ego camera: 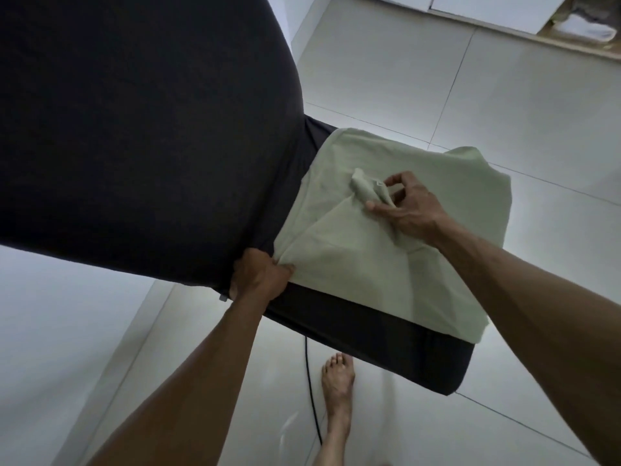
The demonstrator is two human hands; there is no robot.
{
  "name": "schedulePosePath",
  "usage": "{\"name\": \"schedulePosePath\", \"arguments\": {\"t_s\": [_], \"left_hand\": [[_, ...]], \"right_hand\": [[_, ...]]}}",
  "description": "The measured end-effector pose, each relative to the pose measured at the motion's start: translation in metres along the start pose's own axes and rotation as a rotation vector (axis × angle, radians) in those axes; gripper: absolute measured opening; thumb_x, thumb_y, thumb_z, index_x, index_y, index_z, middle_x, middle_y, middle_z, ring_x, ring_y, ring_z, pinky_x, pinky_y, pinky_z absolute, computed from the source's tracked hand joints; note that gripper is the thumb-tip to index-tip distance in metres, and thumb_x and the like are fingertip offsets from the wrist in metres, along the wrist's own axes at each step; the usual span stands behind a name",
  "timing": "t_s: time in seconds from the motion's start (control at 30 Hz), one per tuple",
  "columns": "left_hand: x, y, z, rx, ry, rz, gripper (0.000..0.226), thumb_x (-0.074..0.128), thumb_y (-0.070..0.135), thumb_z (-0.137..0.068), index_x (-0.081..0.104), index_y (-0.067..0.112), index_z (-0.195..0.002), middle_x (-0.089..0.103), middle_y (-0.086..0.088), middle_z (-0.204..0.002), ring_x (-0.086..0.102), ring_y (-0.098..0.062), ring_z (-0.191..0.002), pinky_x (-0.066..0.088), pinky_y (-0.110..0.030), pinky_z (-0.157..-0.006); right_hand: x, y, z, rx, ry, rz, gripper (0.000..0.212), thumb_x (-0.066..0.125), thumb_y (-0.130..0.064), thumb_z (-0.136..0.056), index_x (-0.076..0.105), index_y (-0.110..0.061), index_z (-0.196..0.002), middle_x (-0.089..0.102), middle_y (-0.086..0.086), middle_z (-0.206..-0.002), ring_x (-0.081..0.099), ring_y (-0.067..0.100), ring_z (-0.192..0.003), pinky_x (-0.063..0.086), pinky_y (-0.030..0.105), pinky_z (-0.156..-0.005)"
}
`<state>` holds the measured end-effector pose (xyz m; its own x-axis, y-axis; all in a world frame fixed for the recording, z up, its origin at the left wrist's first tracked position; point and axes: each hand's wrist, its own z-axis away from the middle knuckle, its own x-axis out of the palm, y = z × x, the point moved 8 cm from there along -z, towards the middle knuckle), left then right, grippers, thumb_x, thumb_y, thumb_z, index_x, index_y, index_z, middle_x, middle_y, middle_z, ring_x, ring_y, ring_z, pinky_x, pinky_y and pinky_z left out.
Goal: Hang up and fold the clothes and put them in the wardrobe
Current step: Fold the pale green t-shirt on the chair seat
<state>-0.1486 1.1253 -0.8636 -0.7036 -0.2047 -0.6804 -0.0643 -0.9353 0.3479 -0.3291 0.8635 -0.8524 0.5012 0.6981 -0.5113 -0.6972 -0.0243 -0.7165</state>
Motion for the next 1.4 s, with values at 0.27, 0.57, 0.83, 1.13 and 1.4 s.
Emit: {"name": "schedulePosePath", "arguments": {"t_s": [0.27,0.57,0.83,1.13,1.4], "left_hand": [[0.002,0.049,0.029,0.146,0.255,-0.603,0.046,0.061,0.021,-0.081,0.05,0.008,-0.123,0.049,-0.015,-0.129,0.05,-0.036,-0.116,0.048,-0.047,-0.086],[0.136,0.169,0.091,0.911,0.003,-0.674,0.055,0.052,0.054,-0.093,0.036,0.037,-0.142,0.047,-0.004,-0.124,0.046,-0.027,-0.114,0.041,-0.045,-0.088],[0.144,0.182,0.075,0.78,-0.148,-0.716,0.062,0.055,0.065,-0.088,0.026,0.048,-0.14,0.044,-0.006,-0.134,0.049,-0.033,-0.121,0.049,-0.051,-0.091],[0.136,0.205,0.079,0.949,0.033,-0.646,0.029,0.038,0.055,-0.099,0.046,0.028,-0.095,0.059,0.0,-0.098,0.063,-0.033,-0.087,0.04,-0.036,-0.065],[0.11,0.185,0.081,0.722,0.169,-0.216,0.03,0.044,0.042,-0.1,0.039,0.025,-0.125,0.053,0.001,-0.114,0.055,-0.027,-0.106,0.039,-0.039,-0.077]], "right_hand": [[-0.052,0.065,0.058,0.047,-0.114,0.121,0.055,0.093,-0.045,-0.061,0.062,-0.023,-0.101,0.072,-0.004,-0.082,0.067,0.011,-0.076,0.047,0.024,-0.068],[-0.086,0.156,0.082,0.121,-0.309,0.412,0.031,0.07,-0.048,-0.088,0.054,-0.025,-0.075,0.056,-0.004,-0.078,0.051,0.017,-0.072,0.036,0.029,-0.06],[-0.133,0.211,0.079,0.195,-0.155,0.495,0.032,0.052,-0.053,-0.098,0.055,-0.023,-0.088,0.058,-0.003,-0.091,0.053,0.023,-0.089,0.046,0.038,-0.074],[-0.105,0.152,0.082,-0.072,0.098,0.169,0.03,0.069,-0.04,-0.09,0.063,-0.021,-0.113,0.058,0.001,-0.105,0.055,0.02,-0.098,0.05,0.041,-0.087],[-0.086,0.118,0.079,0.007,0.152,0.337,0.035,0.065,-0.048,-0.087,0.057,-0.024,-0.11,0.054,-0.002,-0.11,0.051,0.022,-0.109,0.048,0.041,-0.091]]}}
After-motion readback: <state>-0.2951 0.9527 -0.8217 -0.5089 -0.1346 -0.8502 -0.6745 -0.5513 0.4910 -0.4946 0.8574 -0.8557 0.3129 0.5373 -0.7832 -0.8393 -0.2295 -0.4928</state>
